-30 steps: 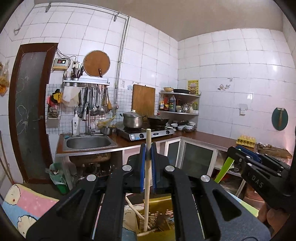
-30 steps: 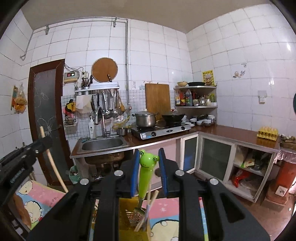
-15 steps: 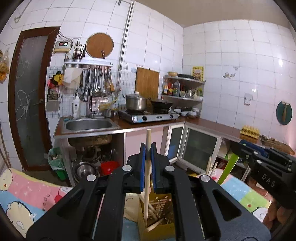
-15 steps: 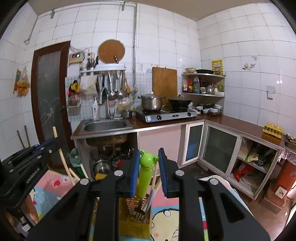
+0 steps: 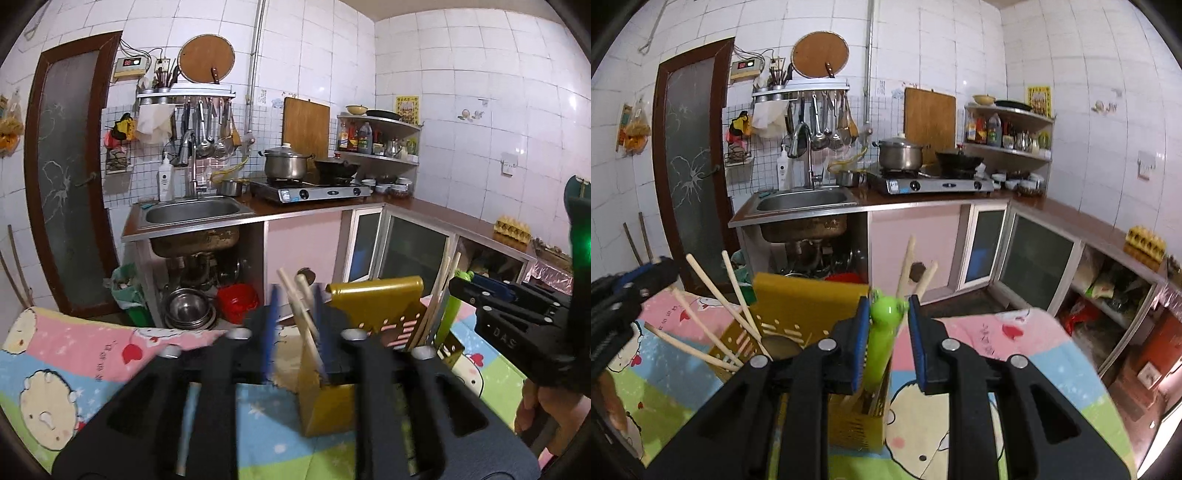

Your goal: Organize utensils

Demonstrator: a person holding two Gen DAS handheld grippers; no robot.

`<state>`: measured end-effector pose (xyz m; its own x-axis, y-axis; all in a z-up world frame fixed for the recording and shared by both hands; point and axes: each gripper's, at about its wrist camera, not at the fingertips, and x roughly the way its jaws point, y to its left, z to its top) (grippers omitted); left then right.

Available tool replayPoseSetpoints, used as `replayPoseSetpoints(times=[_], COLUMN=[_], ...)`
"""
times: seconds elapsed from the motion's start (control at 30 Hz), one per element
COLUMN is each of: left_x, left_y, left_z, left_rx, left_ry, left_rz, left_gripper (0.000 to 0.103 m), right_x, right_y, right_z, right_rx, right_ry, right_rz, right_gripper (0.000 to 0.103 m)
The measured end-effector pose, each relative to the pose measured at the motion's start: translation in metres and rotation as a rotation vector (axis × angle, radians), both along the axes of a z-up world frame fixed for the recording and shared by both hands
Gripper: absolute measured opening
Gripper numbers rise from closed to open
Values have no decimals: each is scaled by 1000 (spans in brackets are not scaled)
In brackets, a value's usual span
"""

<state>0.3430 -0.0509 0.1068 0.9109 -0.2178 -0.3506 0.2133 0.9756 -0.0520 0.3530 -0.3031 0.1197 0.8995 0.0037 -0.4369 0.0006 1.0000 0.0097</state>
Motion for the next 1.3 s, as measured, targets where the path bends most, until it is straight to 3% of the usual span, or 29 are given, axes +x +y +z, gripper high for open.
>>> replayPoseSetpoints(times=[0.03, 0.07, 0.1, 0.13, 0.2, 0.27, 0.4, 0.57, 0.73, 1.03, 1.3], left_x=[-5, -14, -21, -28, -42, -60, -95, -142, -190, -236, -263], left_y=[2, 7, 10, 12, 18, 25, 38, 52, 49, 63, 63], left_z=[1, 4, 5, 6, 7, 8, 7, -4, -37, -88, -98], left_rx=[2, 2, 4, 12, 31, 38, 32, 12, 82, 26, 44], left_ry=[-8, -33, -46, -55, -58, -73, -76, -77, -59, 35, -85], left_rz=[14, 30, 37, 44, 56, 67, 79, 95, 85, 75, 105], left_gripper=[62, 70, 80, 86, 93, 97, 98, 98, 98, 98, 98], right_x=[-3, -9, -16, -20, -36, -54, -97, -162, -217, -278, -302], right_y=[-2, -5, -7, -8, -11, -10, -4, 11, 32, 49, 49], right_z=[0, 2, 4, 5, 7, 7, 1, -8, -35, -76, -86], right_rx=[9, 23, 34, 38, 41, 41, 34, 41, 3, -5, -4], right_ry=[-5, -19, -31, -33, -48, -67, -102, -149, -127, -100, -187], right_rz=[-8, -17, -22, -25, -43, -55, -67, -80, -58, -58, -65], right_gripper=[43, 56, 57, 58, 72, 78, 91, 99, 99, 99, 99])
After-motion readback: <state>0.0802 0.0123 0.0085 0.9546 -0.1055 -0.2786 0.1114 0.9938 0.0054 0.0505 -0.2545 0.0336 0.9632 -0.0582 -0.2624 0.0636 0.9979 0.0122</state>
